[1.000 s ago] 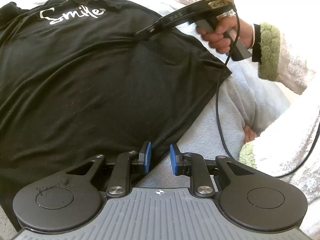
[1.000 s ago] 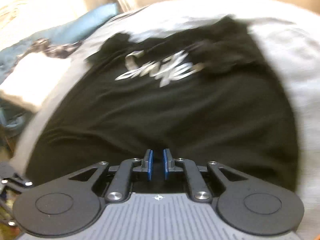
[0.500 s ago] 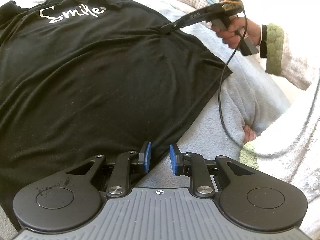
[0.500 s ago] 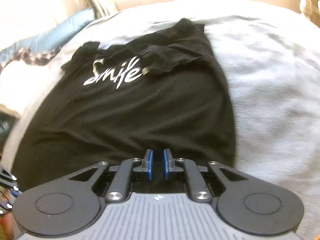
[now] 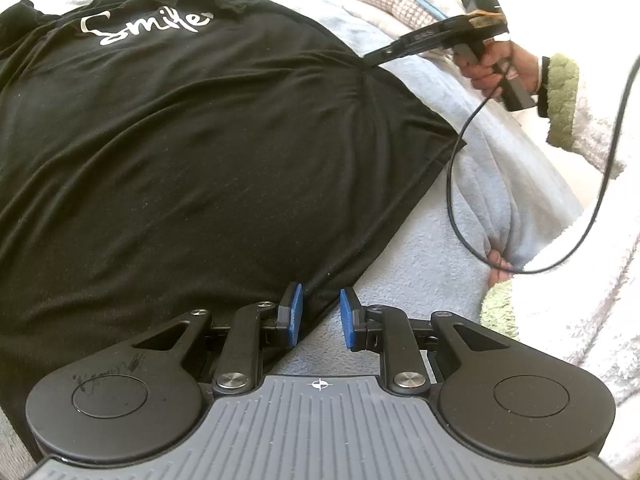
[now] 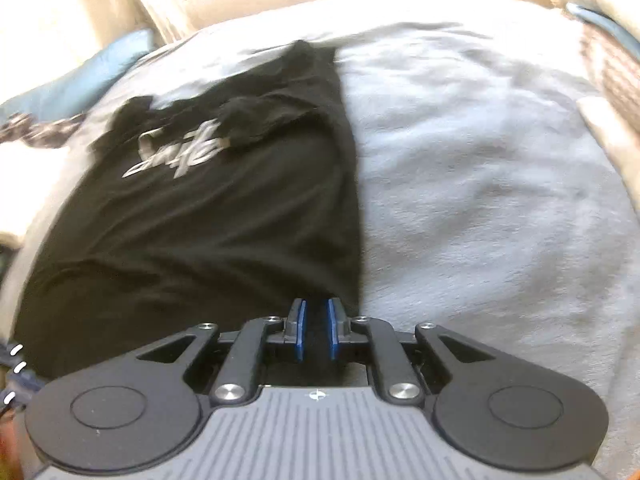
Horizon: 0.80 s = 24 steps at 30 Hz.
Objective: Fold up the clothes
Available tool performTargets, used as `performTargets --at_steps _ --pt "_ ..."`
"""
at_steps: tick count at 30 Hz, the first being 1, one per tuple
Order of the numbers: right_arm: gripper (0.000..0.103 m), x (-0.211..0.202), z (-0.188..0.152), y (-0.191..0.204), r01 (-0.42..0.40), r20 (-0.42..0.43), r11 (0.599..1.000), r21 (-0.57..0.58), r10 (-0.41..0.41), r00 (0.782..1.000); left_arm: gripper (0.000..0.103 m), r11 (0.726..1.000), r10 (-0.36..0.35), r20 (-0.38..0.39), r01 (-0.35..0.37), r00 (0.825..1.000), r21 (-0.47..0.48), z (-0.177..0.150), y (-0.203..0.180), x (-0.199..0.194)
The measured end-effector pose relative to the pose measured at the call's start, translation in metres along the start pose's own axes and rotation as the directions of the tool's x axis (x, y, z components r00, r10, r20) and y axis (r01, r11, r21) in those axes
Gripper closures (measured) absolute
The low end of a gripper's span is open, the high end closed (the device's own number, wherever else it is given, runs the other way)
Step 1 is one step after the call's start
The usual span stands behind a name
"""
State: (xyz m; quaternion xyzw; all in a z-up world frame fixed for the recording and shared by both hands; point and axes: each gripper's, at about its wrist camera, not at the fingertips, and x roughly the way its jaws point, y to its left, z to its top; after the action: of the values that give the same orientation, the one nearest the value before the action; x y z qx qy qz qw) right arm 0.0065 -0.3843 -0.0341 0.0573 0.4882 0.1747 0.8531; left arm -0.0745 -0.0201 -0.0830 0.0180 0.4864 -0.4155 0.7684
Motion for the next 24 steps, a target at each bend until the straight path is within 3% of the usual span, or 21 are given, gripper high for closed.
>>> performTargets --at_steps 3,5,10,12,13,14,15,17,18,19,22,24 --pt "0.09 0.002 -0.011 0.031 -0.213 -0.139 0.971 -0.112 0.197 0.971 0.083 1.0 0.0 -0.003 0.0 1.0 -0.004 0.001 0.0 0.001" --pt "0.09 0.01 -0.022 0.051 -0.28 -0.231 0.942 -0.183 0.236 0.944 0.083 1.0 0.0 -0.005 0.0 1.0 -0.003 0.001 0.0 0.001" --pt "0.095 -0.012 -0.026 0.0 -0.011 -0.084 1.0 -0.006 0.01 0.996 0.083 1.0 0.002 -0.003 -0.002 1.0 0.003 0.001 0.0 0.0" --pt "0.091 -0.033 -0.028 -0.027 0.15 -0.018 0.983 0.107 -0.149 0.989 0.083 1.0 0.0 0.0 0.0 1.0 -0.007 0.0 0.0 0.001" --pt "0.09 -0.043 -0.033 -0.033 0.166 -0.017 0.975 0.148 -0.165 0.986 0.083 1.0 -0.001 0.001 0.001 1.0 -0.01 0.0 0.001 0.0" --pt "0.09 -0.053 -0.038 -0.038 0.175 -0.017 0.966 0.188 -0.175 0.984 0.083 1.0 -0.003 0.002 0.003 1.0 -0.014 0.0 0.001 0.0" --pt "0.089 -0.061 -0.045 -0.04 0.123 -0.016 0.963 0.238 -0.122 0.992 0.083 1.0 -0.005 0.003 0.005 1.0 -0.016 0.0 0.002 0.0" --pt "0.074 -0.067 -0.058 -0.037 0.021 -0.012 0.956 0.293 -0.019 1.0 0.083 1.0 -0.01 0.004 0.01 1.0 -0.024 -0.001 0.003 -0.001" --pt "0.06 -0.068 -0.063 -0.034 -0.005 -0.011 0.952 0.307 0.008 1.0 0.083 1.0 -0.012 0.005 0.013 1.0 -0.027 -0.001 0.003 -0.001" --pt "0.057 -0.068 -0.068 -0.031 -0.028 -0.01 0.947 0.32 0.033 0.999 0.083 0.999 -0.015 0.007 0.015 1.0 -0.031 -0.001 0.003 -0.002" --pt "0.057 -0.055 -0.083 -0.034 -0.044 -0.034 0.919 0.393 0.062 0.997 0.083 0.998 -0.027 0.024 0.028 0.999 -0.049 -0.001 0.005 -0.01" --pt "0.057 -0.045 -0.088 -0.041 -0.068 -0.008 0.89 0.451 0.08 0.997 0.083 0.998 -0.025 0.063 0.029 0.998 -0.056 -0.003 0.008 -0.023"
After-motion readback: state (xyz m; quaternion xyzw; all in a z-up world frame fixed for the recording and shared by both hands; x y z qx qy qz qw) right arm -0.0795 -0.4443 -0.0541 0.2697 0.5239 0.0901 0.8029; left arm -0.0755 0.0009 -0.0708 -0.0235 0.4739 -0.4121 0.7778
